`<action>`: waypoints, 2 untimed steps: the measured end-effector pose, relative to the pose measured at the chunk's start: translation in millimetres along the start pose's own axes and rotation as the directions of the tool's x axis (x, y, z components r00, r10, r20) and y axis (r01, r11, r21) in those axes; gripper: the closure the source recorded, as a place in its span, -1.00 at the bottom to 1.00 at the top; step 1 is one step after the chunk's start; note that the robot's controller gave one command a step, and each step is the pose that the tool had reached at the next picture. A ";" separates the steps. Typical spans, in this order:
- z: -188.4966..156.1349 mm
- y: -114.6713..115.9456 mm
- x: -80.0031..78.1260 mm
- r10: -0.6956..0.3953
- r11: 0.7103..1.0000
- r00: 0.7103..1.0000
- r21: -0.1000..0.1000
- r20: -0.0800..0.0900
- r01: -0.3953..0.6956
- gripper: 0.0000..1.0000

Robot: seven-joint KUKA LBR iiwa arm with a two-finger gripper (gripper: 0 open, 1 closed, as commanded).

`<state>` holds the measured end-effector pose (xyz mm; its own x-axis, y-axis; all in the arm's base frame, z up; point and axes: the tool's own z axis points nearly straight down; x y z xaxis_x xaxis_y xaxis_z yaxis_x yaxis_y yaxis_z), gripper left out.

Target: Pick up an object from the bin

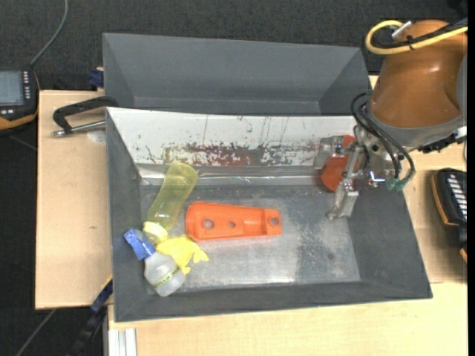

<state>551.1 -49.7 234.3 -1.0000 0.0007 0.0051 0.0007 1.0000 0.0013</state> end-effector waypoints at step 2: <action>43.2 27.6 -17.7 0.031 1.000 0.999 0.000 0.013 -0.031 -1.00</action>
Offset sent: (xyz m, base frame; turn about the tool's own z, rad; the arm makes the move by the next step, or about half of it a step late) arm 0.0288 0.0563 -0.0984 0.0571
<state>568.5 -22.1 191.0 -0.9995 0.0314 -0.0075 0.0314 0.9995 0.0010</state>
